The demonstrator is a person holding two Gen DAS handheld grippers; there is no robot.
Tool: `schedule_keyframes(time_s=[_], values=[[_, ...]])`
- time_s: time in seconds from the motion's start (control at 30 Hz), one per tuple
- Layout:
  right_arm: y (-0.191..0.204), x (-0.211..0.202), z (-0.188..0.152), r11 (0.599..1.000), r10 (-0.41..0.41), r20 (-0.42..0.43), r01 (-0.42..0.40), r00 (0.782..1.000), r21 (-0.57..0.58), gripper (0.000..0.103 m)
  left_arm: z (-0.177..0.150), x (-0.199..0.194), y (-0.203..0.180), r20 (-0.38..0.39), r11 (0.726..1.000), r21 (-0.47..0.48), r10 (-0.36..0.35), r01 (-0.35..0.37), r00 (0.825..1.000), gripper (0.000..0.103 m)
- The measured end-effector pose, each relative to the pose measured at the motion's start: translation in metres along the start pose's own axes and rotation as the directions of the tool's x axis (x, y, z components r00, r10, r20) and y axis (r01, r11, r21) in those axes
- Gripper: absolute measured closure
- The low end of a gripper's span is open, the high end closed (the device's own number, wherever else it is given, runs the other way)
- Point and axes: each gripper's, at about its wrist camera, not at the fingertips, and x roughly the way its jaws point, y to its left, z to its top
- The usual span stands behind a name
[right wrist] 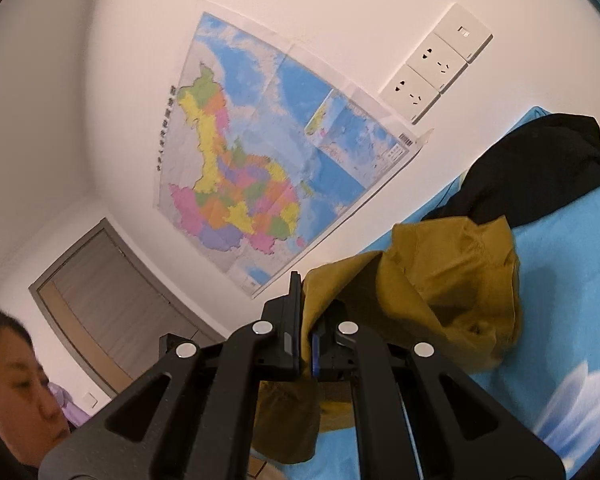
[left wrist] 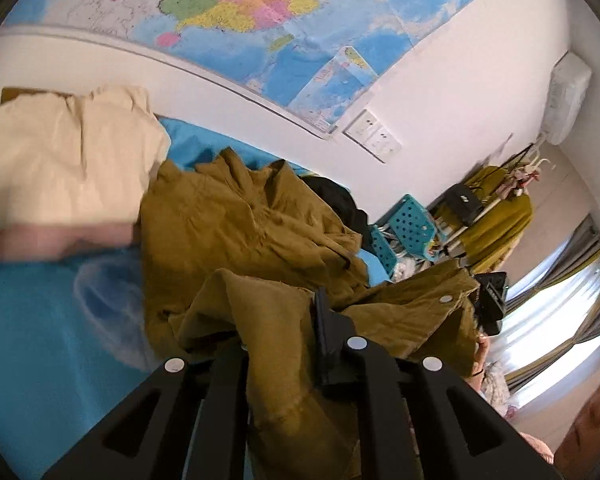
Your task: Fold large clothes
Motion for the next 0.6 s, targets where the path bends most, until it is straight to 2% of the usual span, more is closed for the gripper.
schedule_keyframes(time_s=[0.33,0.6], values=[[-0.041,0.061,0.053,0.992,-0.104,-0.047,0.107,0.993,0.061,0.099,0.078,0.036,0.003,-0.046,0.997,-0.005,0.074,-0.074,0.996,0.093],[-0.083,0.102,0.071,0.974,-0.173,-0.101,0.186,0.980,0.130,0.099,0.122,0.082,0.034,-0.105,0.985,-0.068,0.150,-0.158,0.983,0.092]])
